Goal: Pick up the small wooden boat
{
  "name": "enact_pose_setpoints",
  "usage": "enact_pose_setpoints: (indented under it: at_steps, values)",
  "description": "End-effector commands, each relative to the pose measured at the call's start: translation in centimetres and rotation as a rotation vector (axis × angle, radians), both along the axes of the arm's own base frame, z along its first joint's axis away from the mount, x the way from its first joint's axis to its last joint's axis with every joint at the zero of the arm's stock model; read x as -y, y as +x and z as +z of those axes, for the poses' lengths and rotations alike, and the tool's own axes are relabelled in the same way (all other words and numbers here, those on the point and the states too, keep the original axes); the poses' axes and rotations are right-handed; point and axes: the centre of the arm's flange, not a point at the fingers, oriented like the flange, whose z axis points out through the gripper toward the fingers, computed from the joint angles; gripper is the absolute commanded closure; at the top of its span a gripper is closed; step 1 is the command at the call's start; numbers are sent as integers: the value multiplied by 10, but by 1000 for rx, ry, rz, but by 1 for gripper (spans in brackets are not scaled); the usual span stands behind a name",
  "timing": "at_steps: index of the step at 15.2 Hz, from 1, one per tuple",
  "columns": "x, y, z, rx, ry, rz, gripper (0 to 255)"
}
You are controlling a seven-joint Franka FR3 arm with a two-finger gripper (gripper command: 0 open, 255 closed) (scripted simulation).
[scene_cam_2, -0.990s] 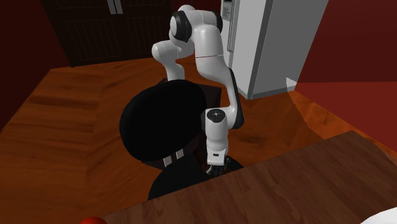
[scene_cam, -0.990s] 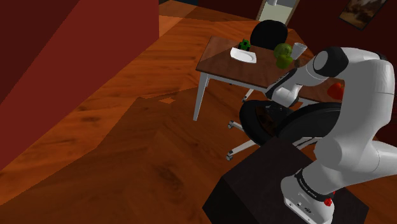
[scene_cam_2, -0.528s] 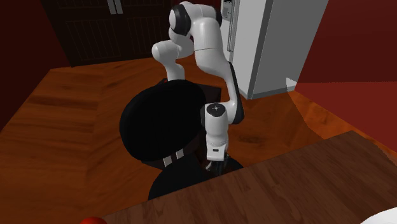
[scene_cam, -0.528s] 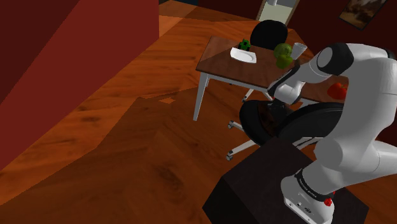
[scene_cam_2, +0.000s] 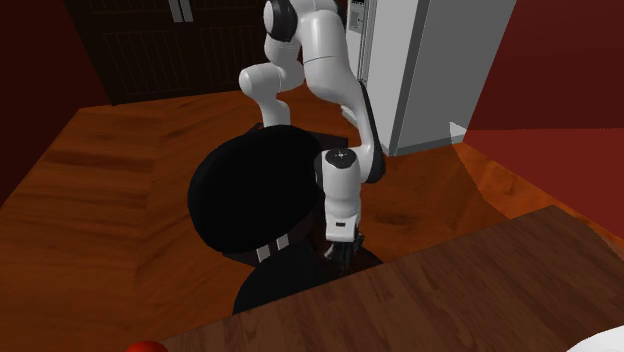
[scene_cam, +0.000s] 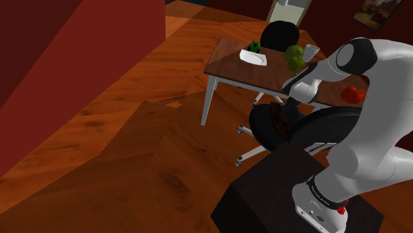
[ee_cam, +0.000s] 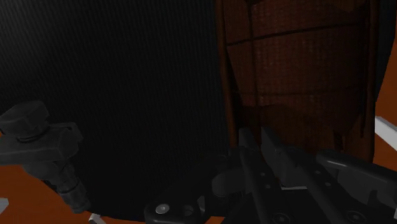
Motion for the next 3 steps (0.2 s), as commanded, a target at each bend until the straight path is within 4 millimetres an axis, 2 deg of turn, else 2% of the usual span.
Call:
enact_pose_setpoints:
  at_steps: [1,3]
  values:
    - [0,-1,12,0,0,0,255]
    - [0,-1,13,0,0,0,255]
